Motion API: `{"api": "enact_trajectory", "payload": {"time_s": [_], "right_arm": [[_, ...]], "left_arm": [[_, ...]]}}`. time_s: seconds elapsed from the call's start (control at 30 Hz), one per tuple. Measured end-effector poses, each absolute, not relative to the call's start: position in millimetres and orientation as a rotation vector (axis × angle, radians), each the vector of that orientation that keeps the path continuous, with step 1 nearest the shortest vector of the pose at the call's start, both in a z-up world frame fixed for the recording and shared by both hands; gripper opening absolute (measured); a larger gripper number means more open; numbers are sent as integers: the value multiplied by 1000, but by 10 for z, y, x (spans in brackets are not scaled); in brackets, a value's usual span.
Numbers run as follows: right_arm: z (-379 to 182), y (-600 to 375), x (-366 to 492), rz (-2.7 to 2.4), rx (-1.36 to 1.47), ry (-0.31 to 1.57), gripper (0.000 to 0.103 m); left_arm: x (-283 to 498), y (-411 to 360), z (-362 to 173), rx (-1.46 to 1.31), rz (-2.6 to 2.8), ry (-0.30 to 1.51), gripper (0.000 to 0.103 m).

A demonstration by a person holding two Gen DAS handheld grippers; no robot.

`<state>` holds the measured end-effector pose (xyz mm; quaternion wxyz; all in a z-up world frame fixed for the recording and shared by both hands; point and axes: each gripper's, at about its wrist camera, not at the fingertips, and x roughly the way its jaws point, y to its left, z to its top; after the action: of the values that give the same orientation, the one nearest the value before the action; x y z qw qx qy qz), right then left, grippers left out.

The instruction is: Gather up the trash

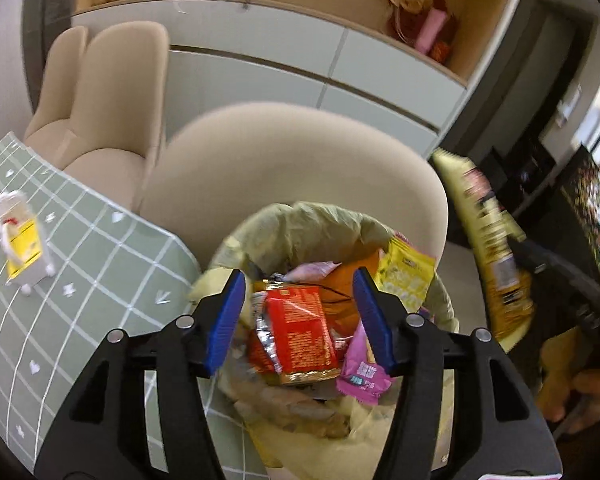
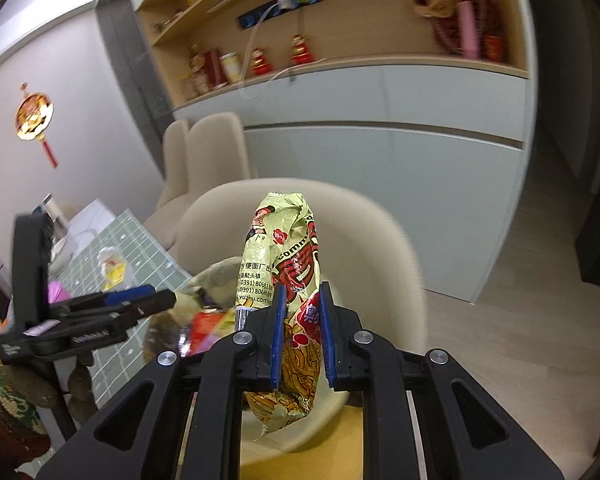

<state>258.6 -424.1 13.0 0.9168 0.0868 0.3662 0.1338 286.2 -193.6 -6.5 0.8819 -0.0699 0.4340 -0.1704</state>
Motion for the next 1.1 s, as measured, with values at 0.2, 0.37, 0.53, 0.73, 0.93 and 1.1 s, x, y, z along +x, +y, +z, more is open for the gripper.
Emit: {"api": "enact_trajectory", "payload": {"time_s": [0.2,0.37,0.53,0.73,0.93,1.1], "right_arm": [[-383,-3771,2928,337,123,904,17],[-659,-3510,3033,362,56,988,17],[-746,-3423,3046,338,14,1033,17],[-489,-3471,2746,279,86,924,38],[-109,-3541,2212,238,166,784,43],[157,-3338,1586,223,200,722,43]], "left_arm": [[2632,-1683,13,-209,-285,892,53],[2397,-1522,62,-204,-226,886,53],[2151,-1338,74,-174,-171,854,54],[1801,-1033,46,-183,-177,861,61],[1400,-763,110,-143,-163,829,77],[993,-530,140,-81,-151,799,88]]}}
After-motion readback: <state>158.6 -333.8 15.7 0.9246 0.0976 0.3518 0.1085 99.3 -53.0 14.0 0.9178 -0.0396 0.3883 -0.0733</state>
